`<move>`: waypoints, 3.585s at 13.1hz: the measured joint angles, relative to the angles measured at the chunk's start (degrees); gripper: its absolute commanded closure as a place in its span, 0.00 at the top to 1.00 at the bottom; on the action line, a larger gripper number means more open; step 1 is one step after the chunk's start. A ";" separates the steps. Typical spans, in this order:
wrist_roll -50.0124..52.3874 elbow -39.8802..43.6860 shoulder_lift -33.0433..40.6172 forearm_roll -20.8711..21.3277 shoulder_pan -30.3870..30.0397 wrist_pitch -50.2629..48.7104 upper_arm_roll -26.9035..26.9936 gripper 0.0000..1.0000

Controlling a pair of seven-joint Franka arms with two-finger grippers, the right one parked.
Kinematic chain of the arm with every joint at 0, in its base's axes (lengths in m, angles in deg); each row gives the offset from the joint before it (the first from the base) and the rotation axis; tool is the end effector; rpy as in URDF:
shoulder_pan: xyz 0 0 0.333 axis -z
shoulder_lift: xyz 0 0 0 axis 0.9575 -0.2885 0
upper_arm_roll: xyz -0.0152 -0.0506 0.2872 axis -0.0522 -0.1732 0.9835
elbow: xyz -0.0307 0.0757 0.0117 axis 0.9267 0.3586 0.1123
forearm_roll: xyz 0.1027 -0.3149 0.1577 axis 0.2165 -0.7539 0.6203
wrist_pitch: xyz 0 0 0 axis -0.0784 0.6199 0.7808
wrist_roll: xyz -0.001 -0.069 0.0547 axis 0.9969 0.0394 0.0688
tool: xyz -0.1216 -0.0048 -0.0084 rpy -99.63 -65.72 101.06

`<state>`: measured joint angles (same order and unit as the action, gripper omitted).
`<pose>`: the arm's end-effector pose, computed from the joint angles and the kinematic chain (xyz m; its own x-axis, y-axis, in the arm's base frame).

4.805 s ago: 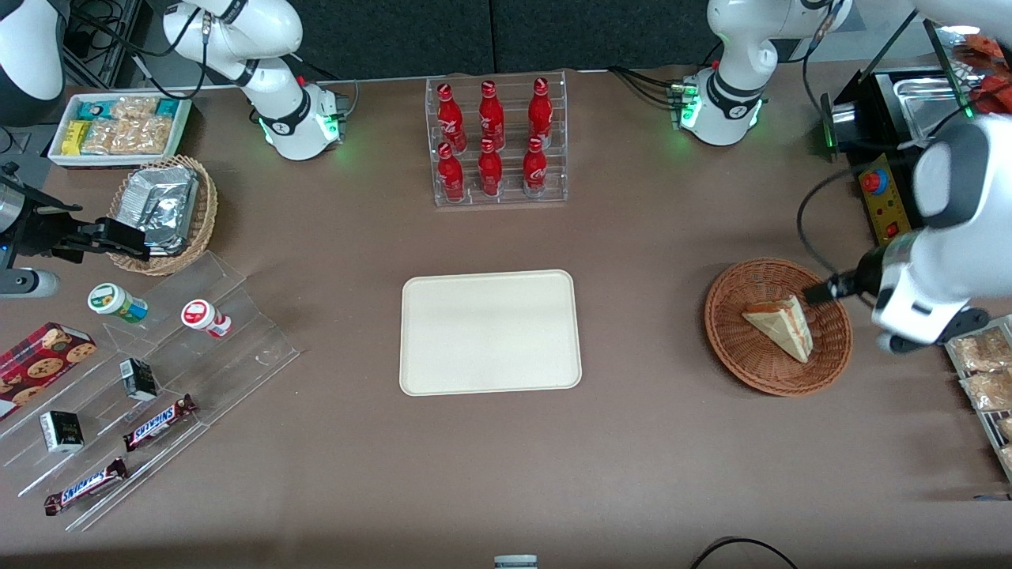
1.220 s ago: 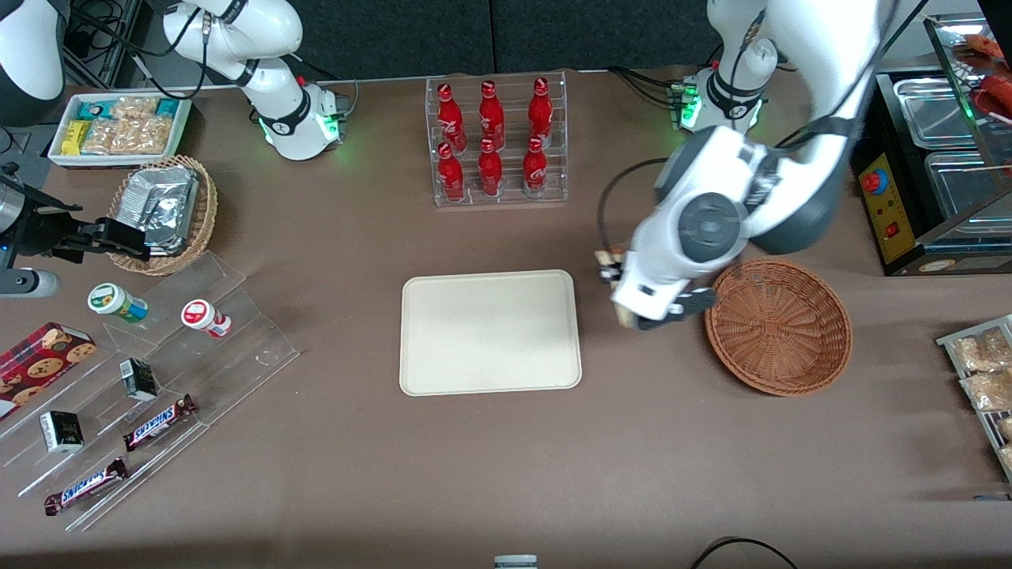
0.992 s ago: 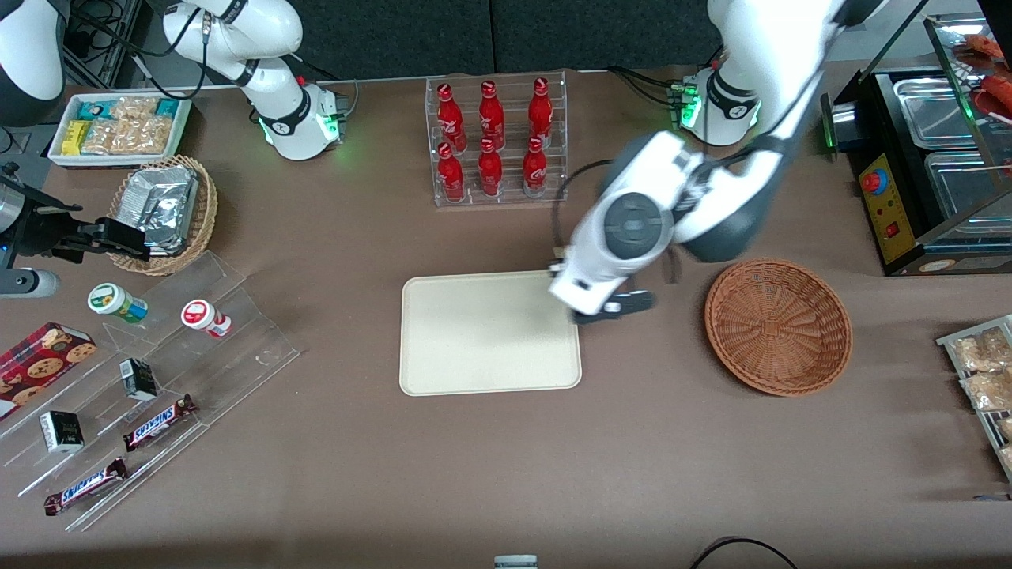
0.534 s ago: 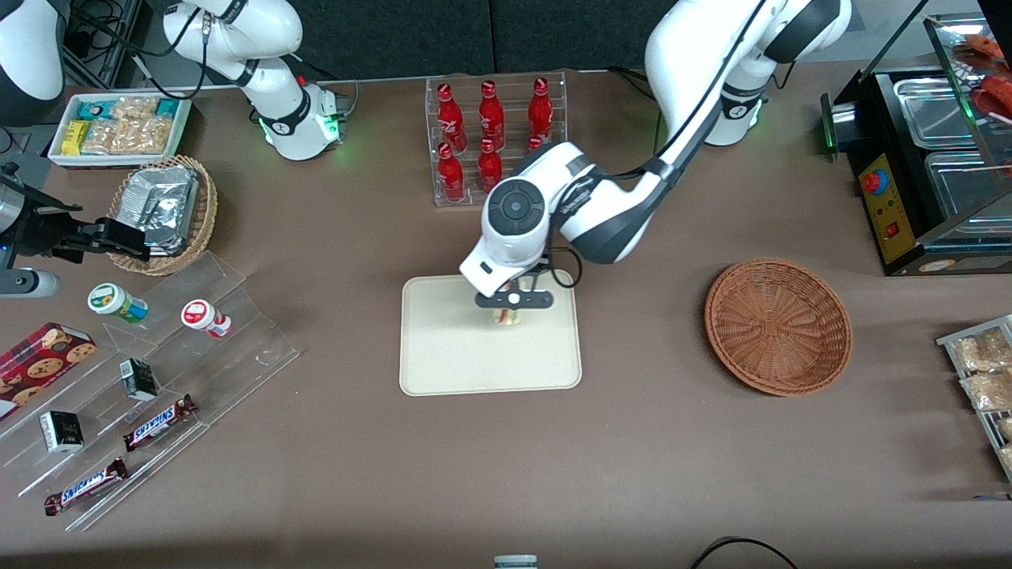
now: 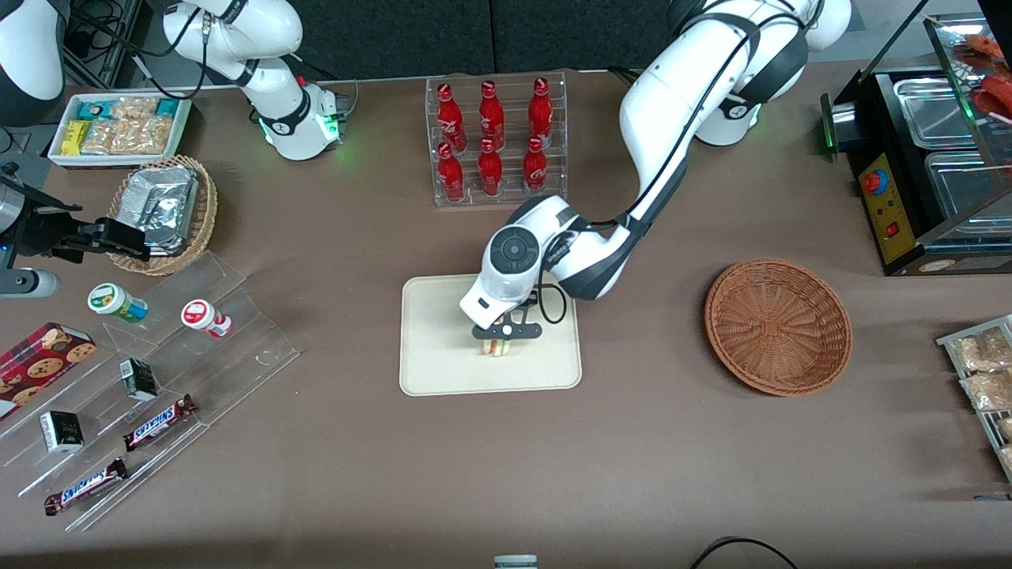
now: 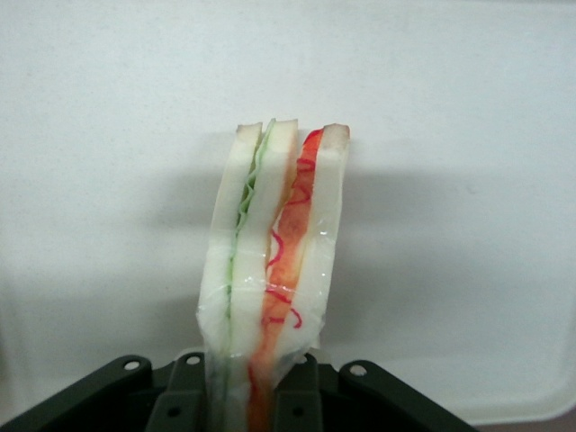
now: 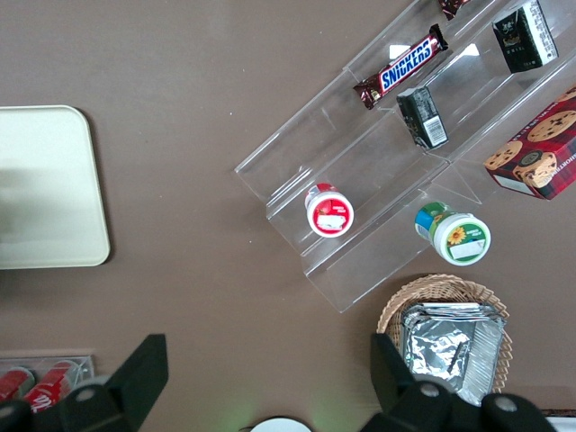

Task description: Place sandwich from basket to tray

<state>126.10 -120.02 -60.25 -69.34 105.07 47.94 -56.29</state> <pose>0.4897 -0.5005 0.2057 0.9934 0.0472 -0.1041 0.0567 -0.9944 0.0897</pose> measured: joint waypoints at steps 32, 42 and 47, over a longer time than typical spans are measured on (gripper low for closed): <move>-44.29 -26.12 50.89 -6.40 -39.29 -28.76 1.66 1.00; -48.19 -19.39 56.04 -6.56 -28.85 -36.37 17.17 1.00; -48.19 -16.71 56.07 -6.51 -28.48 -40.50 17.45 1.00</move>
<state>77.90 -136.73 -4.18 -75.86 76.59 7.44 -38.84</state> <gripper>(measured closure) 0.000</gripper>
